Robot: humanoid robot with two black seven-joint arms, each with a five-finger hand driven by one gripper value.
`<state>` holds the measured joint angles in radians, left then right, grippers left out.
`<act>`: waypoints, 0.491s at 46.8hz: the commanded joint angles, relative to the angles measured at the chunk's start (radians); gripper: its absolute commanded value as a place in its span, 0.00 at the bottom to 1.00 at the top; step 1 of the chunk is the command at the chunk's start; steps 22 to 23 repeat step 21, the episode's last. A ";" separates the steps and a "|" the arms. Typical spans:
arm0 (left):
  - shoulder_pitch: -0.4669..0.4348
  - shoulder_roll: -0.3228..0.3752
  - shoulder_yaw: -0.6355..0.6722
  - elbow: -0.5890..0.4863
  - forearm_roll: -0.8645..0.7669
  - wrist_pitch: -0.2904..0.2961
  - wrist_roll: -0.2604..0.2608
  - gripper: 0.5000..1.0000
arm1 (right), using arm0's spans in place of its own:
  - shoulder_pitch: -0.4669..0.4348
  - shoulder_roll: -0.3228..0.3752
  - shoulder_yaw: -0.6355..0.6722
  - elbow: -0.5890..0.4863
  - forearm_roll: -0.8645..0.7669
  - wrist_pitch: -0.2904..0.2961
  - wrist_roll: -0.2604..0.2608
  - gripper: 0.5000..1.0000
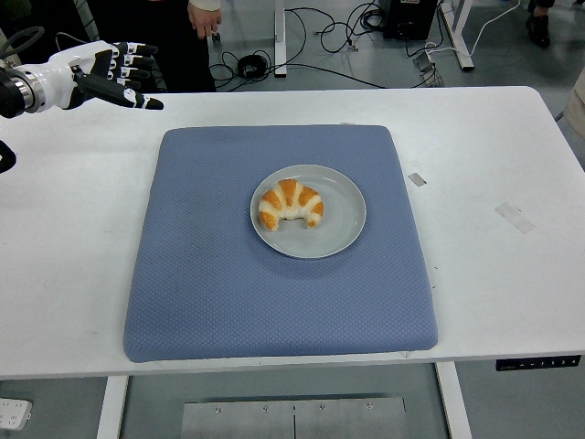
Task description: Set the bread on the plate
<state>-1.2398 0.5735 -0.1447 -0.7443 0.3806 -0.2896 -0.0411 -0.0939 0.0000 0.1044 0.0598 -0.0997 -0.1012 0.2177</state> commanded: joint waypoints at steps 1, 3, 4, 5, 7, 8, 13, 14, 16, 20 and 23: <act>0.008 0.011 -0.019 0.000 0.001 -0.002 0.001 0.93 | 0.000 0.000 0.000 0.000 0.000 0.000 0.000 1.00; 0.010 0.014 -0.021 -0.001 0.001 -0.002 0.000 0.93 | 0.000 0.000 0.000 0.000 0.000 0.000 0.000 1.00; 0.010 0.014 -0.023 -0.001 0.000 -0.002 0.000 0.93 | 0.000 0.000 0.000 0.000 0.000 0.000 0.000 1.00; 0.013 0.014 -0.023 0.000 0.001 -0.002 0.000 0.93 | 0.000 0.000 0.000 0.000 0.000 0.000 0.000 1.00; 0.017 0.014 -0.026 -0.001 0.000 -0.002 0.000 0.93 | 0.000 0.000 0.001 0.000 0.000 0.000 0.000 1.00; 0.019 0.014 -0.026 0.000 0.001 -0.002 0.000 0.93 | 0.000 0.000 0.000 0.000 0.000 0.000 0.000 1.00; 0.020 0.014 -0.029 0.005 0.000 -0.002 0.000 0.93 | 0.000 0.000 0.000 0.000 0.000 -0.002 0.000 1.00; 0.020 0.014 -0.029 0.006 0.000 -0.002 -0.002 0.93 | 0.000 0.000 0.000 0.000 0.000 -0.002 0.000 1.00; 0.020 0.014 -0.030 0.006 0.000 -0.002 -0.002 0.93 | 0.000 0.000 0.000 0.000 0.000 0.000 0.000 1.00; 0.020 0.011 -0.036 0.006 0.001 -0.002 -0.002 0.93 | 0.000 0.000 0.001 0.000 0.000 0.000 0.000 1.00; 0.019 0.009 -0.038 0.006 0.001 -0.002 -0.002 0.93 | 0.000 0.000 0.001 0.000 0.000 0.000 0.000 1.00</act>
